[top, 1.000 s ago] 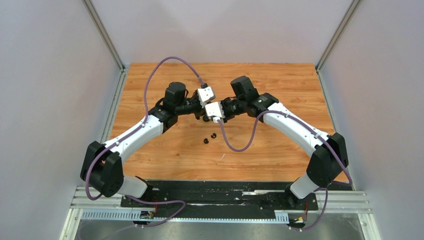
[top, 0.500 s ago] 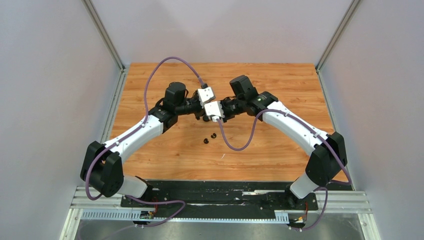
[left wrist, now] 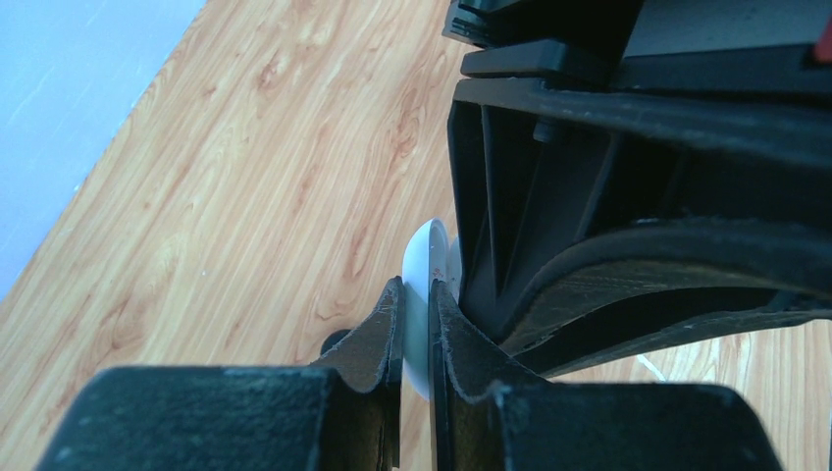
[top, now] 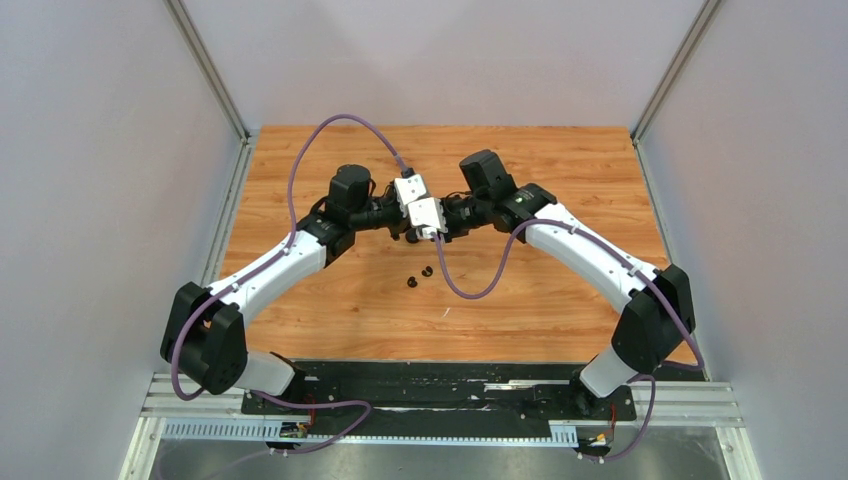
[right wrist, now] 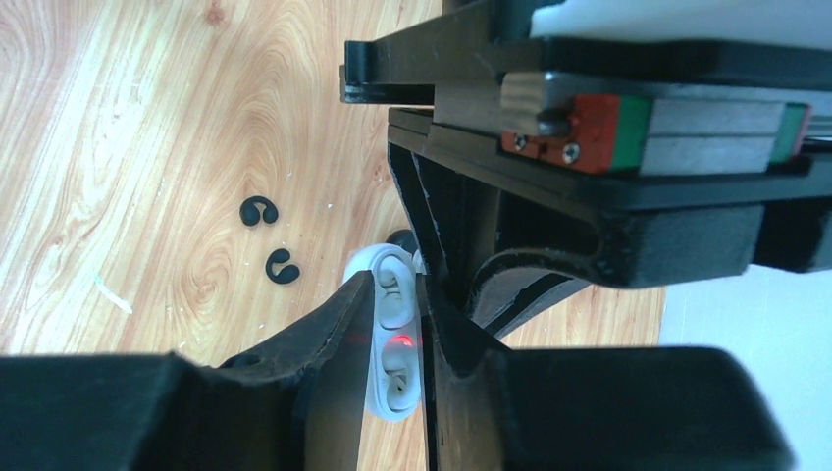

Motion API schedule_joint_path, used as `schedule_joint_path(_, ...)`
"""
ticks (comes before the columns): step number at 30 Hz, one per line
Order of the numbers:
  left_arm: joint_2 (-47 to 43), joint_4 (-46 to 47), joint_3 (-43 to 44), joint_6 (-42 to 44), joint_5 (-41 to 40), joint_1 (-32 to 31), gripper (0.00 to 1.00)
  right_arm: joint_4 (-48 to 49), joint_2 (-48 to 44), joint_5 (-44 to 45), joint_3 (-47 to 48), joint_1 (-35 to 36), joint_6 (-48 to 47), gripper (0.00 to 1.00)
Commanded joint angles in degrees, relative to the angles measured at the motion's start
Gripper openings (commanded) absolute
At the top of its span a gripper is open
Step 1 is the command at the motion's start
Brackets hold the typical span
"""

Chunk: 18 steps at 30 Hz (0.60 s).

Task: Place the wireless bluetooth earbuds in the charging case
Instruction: Place the earbud in the charging case.

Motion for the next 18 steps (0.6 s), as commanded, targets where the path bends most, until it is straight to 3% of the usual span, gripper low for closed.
schedule_joint_path(1,-2.5,3.5,0.1,1.7,2.0,-0.7,0.0,3.1,-3.3,-0.1,-0.3,0.1,4.2,0.26)
schedule_joint_path(10,-2.5,2.9,0.0,2.4,1.2,-0.7,0.0,4.0,-10.6,-2.4,-2.5,-0.8,8.5,0.33)
schedule_joint_path(18,-2.1,3.2,-0.1,1.6,0.9,-0.6,0.0,4.8,-20.7,-2.4,-12.4,-4.6,19.4,0.4)
